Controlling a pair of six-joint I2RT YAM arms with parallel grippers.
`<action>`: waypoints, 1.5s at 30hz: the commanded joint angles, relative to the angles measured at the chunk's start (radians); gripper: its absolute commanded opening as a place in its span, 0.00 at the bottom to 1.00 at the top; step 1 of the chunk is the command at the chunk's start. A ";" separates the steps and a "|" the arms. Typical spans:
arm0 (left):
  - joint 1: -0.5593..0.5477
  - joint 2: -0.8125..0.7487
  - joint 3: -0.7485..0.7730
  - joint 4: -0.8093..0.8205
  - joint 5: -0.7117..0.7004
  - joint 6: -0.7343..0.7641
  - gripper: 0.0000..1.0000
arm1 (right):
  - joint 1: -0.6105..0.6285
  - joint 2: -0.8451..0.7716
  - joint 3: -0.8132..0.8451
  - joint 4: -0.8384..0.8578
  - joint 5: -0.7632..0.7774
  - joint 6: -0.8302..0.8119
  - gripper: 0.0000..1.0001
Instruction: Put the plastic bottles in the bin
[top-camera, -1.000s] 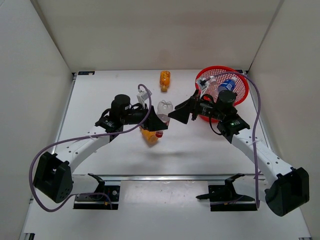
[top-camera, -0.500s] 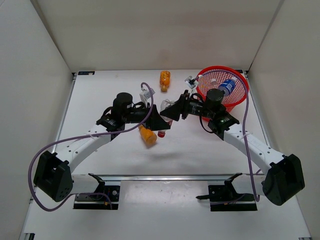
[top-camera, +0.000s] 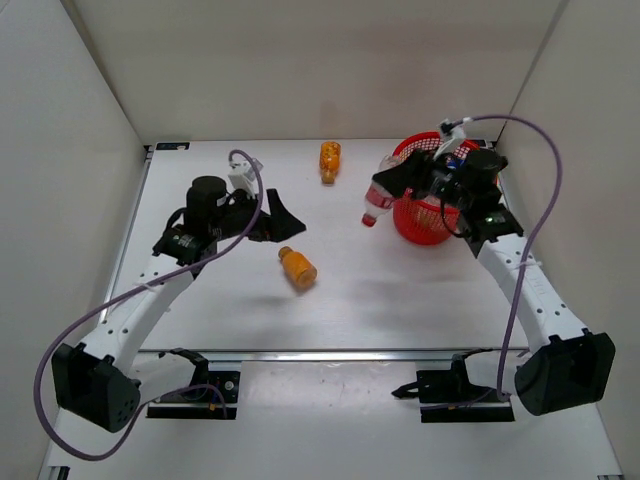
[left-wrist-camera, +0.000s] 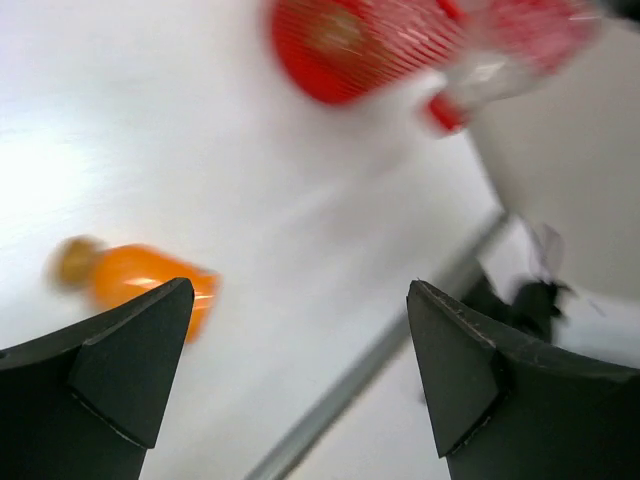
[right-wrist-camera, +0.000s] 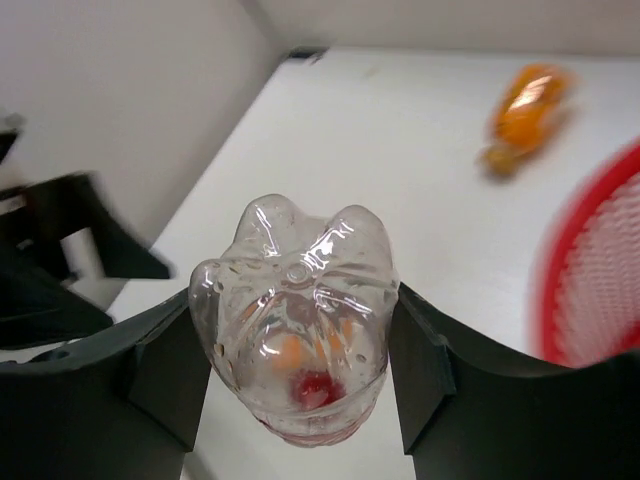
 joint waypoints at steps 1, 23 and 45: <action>0.015 -0.041 0.104 -0.373 -0.452 0.110 0.99 | -0.093 -0.034 0.148 -0.171 0.195 -0.183 0.13; 0.159 -0.139 -0.052 -0.403 -0.577 0.053 0.99 | -0.153 0.307 0.265 -0.008 0.653 -0.390 0.93; 0.199 -0.170 -0.066 -0.551 -0.647 0.021 0.98 | 0.556 0.305 0.165 -0.177 0.503 -0.414 0.99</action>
